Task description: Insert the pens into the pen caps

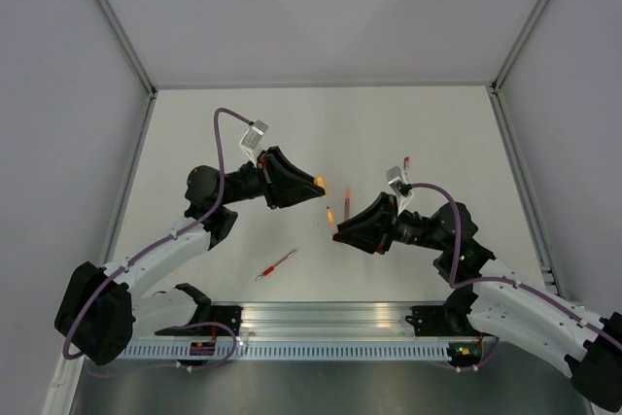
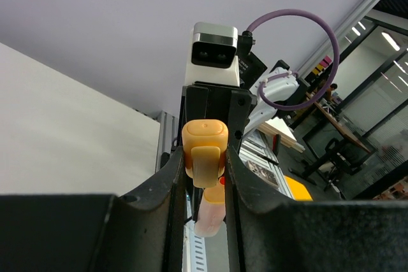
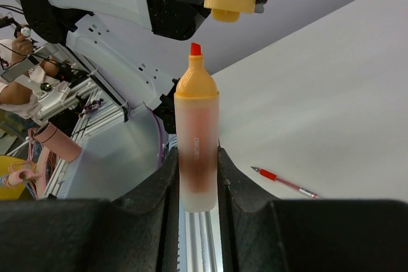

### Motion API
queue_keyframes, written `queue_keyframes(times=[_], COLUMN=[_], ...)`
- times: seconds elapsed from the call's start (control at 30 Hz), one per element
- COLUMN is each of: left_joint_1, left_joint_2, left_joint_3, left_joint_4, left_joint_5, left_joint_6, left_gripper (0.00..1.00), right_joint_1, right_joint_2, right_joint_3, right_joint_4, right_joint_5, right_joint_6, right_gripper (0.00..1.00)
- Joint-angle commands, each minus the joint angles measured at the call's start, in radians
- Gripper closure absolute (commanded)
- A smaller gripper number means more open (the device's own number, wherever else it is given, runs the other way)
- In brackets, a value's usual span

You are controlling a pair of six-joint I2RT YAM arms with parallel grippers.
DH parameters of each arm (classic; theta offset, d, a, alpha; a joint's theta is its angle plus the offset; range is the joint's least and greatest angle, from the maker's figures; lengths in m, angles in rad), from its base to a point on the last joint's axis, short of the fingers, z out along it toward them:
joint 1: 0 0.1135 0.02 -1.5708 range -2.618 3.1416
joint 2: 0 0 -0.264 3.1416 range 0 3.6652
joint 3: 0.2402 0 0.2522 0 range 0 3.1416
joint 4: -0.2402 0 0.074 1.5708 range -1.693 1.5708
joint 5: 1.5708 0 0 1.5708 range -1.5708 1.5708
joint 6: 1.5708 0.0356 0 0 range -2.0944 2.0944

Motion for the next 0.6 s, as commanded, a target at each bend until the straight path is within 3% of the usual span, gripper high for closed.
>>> queue_keyframes(times=[0.0, 0.57], left_joint_1=[-0.03, -0.067], left_joint_2=[0.013, 0.023], left_joint_3=[0.045, -0.022], left_joint_4=[0.107, 0.123], left_joint_5=[0.023, 0.041], left_joint_6=[-0.019, 0.05], left_gripper=[0.98, 0.98], right_joint_1=[0.008, 0.008], right_joint_2=[-0.005, -0.056], right_joint_3=[0.01, -0.008], right_joint_4=[0.059, 0.039], right_joint_5=[-0.014, 0.026], right_joint_6=[-0.002, -0.013], right_gripper=[1.0, 1.0])
